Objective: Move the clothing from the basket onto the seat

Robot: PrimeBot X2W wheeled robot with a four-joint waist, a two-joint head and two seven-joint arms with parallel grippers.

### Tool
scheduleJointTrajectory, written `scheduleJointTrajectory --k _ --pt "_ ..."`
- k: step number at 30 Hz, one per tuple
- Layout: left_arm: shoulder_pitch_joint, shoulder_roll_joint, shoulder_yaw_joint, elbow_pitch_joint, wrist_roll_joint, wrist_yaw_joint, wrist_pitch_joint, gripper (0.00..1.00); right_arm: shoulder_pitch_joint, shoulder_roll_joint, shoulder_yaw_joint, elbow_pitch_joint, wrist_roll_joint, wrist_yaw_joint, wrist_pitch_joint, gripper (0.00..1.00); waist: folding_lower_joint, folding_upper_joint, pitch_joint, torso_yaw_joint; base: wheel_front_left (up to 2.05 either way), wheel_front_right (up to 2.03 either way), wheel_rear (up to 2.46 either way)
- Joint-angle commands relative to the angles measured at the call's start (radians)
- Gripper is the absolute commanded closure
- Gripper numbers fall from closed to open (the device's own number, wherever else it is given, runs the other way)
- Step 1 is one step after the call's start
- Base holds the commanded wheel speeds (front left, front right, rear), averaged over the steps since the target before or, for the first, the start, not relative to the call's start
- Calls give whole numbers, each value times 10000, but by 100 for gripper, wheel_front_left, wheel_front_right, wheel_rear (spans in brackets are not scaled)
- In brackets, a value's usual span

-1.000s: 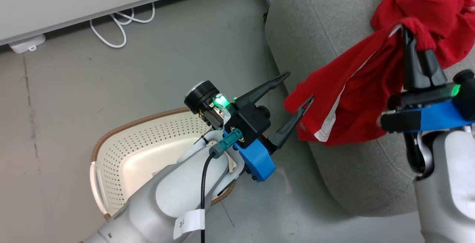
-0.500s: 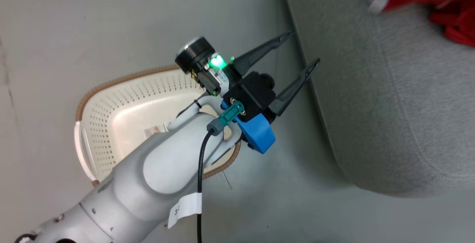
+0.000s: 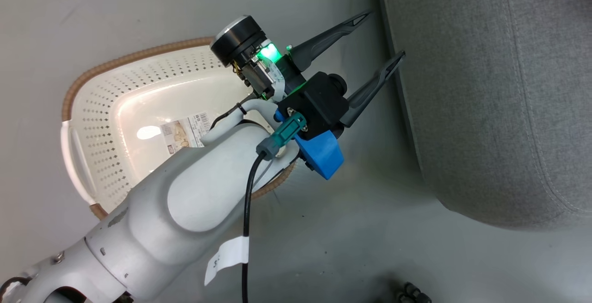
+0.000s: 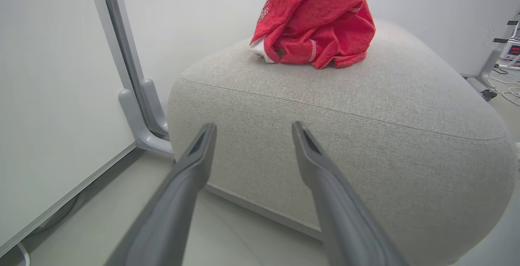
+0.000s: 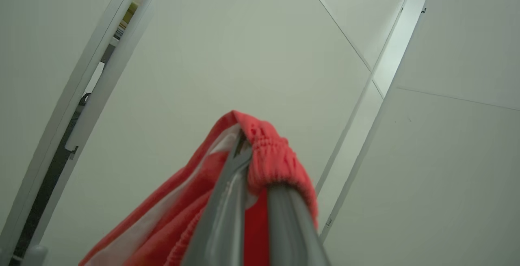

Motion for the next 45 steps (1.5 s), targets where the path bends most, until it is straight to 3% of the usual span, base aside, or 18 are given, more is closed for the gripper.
scheduleJointTrajectory --k 1,17,18,19,20,26,36,45 --pt "-141 91 -28 -82 81 54 50 0 443 307 -72 141 -10 1 -4 100 -1 0 81 -99 0 0 0" --pt "-221 458 -162 -645 68 179 420 0 3106 2855 -319 1025 -115 -1 -4 100 -1 0 555 -374 0 0 0" --pt "-206 474 -166 -653 53 187 428 0 3160 2965 -361 965 -153 -1 -4 66 -1 0 543 -392 0 0 0" --pt "-188 488 -171 -654 37 194 421 0 3232 3083 -418 926 -171 -1 -4 25 -1 0 515 -408 0 0 0" --pt "-167 491 -177 -640 7 198 404 0 3337 3187 -487 1038 -172 -1 -4 0 -1 0 471 -422 0 0 0" --pt "24 381 -214 -495 -109 221 183 0 4002 3474 -704 943 -124 1 -4 0 -1 0 15 -458 0 0 0" --pt "689 83 -74 51 -556 400 -410 0 6486 4334 -1167 -202 -85 1 -4 0 -1 0 -1602 -579 0 0 0" --pt "1738 -3 981 90 -967 928 -682 0 7682 4736 -73 -2179 -33 1 -4 0 -1 0 -3234 -136 0 0 0"
